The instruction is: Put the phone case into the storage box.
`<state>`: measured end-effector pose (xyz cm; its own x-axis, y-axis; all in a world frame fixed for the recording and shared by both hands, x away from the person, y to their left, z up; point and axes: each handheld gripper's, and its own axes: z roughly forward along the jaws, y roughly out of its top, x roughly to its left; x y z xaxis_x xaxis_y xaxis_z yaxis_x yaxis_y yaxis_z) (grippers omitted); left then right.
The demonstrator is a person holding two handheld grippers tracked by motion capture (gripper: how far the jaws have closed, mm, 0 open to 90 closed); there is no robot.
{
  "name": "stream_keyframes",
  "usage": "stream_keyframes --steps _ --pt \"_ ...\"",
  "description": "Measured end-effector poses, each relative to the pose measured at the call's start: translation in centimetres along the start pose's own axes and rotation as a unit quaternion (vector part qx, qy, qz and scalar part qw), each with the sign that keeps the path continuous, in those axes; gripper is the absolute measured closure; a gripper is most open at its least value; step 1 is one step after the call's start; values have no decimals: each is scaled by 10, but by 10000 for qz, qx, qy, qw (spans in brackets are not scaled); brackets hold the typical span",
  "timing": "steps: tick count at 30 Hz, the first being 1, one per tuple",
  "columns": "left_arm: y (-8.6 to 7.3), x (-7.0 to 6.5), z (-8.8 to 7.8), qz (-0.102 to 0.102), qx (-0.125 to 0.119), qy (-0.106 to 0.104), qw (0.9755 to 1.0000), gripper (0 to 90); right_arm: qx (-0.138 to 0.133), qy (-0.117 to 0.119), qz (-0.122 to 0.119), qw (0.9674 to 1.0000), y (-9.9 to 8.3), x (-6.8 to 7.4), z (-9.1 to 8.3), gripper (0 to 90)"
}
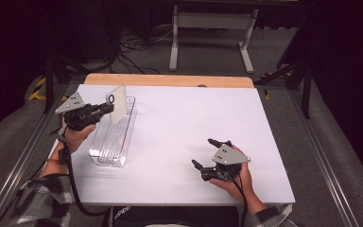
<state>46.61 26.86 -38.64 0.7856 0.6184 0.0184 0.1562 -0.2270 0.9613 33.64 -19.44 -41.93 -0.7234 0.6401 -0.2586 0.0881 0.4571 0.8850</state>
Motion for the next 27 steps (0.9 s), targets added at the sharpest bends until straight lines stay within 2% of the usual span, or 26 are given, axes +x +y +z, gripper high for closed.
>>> stream_keyframes --steps 5,13,17,18,20,27 --pt "-5 9 10 -65 165 -63 9998 813 68 4 20 10000 -1 -1 2 142" --pt "-12 15 22 -100 357 -56 9993 813 170 51 41 9998 -3 0 5 142" --pt "-14 19 25 -133 402 -34 9991 813 199 54 37 9998 -3 -1 6 142" --pt "-16 21 27 -201 387 -35 9990 813 206 57 38 9998 -4 -1 6 142" --pt "-17 24 30 -163 430 -13 9989 813 261 58 -12 9996 -4 -1 8 142" --pt "-20 30 38 -255 478 63 9985 813 304 61 -111 9995 -4 1 9 142"
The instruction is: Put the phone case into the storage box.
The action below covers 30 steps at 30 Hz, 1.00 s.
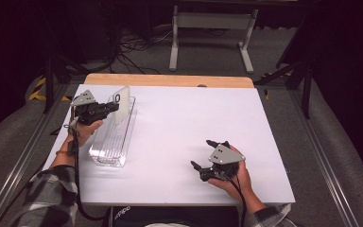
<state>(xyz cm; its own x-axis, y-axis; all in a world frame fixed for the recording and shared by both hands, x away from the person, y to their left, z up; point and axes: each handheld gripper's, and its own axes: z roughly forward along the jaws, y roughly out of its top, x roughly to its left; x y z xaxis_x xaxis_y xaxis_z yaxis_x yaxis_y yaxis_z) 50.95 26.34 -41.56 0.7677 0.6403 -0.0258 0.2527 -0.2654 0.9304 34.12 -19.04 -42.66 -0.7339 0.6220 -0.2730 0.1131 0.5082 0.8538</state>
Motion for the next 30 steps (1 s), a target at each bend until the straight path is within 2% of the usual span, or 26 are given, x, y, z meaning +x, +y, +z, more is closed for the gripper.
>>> stream_keyframes --steps 5,9,13,14,17,18,21,24,26,30 --pt "0 1 4 14 32 146 9999 812 18 -13 -34 10000 0 0 0 142" --pt "0 2 6 89 129 434 9989 810 59 -19 -110 9999 0 1 1 142" --pt "-1 5 5 -1 120 703 9975 807 65 -18 -122 9999 0 1 1 142" --pt "-1 5 5 -1 120 703 9975 802 75 -7 -133 9999 0 2 2 142" --pt "-2 10 4 -99 202 964 9951 782 91 -4 -142 9999 0 3 2 142" --pt "-2 10 4 -99 202 964 9951 767 91 -4 -142 9999 0 3 2 142" --pt "-1 10 5 -30 293 1212 9922 748 88 -6 -189 9998 1 3 3 142" --pt "-1 9 7 -20 330 1363 9901 729 121 18 -189 9997 0 4 4 142" --pt "0 9 8 43 396 1510 9877 712 128 33 -198 9997 0 4 4 142" --pt "0 8 10 90 433 1568 9866 697 144 56 -268 9995 0 5 5 144"
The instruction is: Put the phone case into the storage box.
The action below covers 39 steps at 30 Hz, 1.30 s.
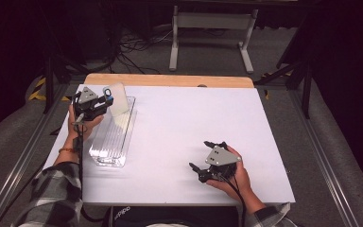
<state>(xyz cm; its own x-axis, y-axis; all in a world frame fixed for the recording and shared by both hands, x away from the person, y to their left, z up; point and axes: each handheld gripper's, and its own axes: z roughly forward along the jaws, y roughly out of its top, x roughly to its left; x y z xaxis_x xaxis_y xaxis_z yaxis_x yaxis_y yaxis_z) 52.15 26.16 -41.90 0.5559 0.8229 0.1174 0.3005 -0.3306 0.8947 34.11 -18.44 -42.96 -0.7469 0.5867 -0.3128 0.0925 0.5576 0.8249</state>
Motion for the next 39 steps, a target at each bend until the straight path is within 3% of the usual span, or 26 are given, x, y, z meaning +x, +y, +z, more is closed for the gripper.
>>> stream_keyframes --steps 16,21,39 --pt "3 -3 10 -27 31 281 9996 644 62 -12 -95 9999 1 1 0 146" --pt "4 -4 15 -10 52 393 9992 675 66 -10 -101 9999 1 2 0 148" --pt "4 -5 16 -38 48 485 9988 682 54 -25 -122 9999 1 2 0 149"
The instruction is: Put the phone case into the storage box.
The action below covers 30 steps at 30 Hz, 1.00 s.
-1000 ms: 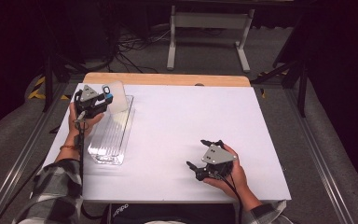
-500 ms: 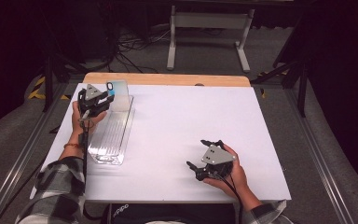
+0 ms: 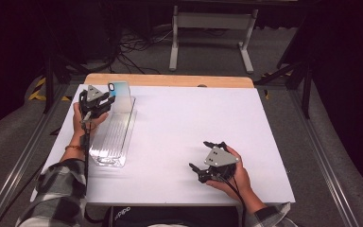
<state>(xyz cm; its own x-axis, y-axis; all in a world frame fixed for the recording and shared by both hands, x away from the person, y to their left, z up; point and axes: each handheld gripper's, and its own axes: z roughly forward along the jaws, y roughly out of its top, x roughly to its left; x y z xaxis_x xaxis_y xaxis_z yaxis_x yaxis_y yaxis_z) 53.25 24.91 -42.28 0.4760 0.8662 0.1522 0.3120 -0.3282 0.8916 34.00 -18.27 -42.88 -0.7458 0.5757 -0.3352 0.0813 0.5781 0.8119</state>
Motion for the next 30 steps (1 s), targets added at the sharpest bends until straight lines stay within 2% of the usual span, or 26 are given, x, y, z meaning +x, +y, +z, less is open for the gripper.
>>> stream_keyframes --steps 5,10,11,17,19,25,30 --pt "1 1 -2 0 -29 5 10000 683 -12 -12 10 10000 0 0 -1 149" --pt "2 1 -5 -123 -174 16 9998 687 -23 -26 -5 10000 0 -1 -1 149" --pt "3 1 -6 -59 -173 102 9998 686 -25 -34 1 10000 0 -1 -1 149" --pt "4 1 -9 -109 -250 145 9995 682 -20 -33 2 10000 0 -1 -1 148" --pt "5 0 -9 -86 -226 264 9994 698 -13 -31 19 10000 0 -1 -1 148" --pt "4 2 -11 -188 -269 216 9992 699 -38 -52 37 10000 0 -2 -2 148" --pt "5 3 -16 -310 -340 50 9989 703 -80 -66 33 9999 1 -2 -4 148"
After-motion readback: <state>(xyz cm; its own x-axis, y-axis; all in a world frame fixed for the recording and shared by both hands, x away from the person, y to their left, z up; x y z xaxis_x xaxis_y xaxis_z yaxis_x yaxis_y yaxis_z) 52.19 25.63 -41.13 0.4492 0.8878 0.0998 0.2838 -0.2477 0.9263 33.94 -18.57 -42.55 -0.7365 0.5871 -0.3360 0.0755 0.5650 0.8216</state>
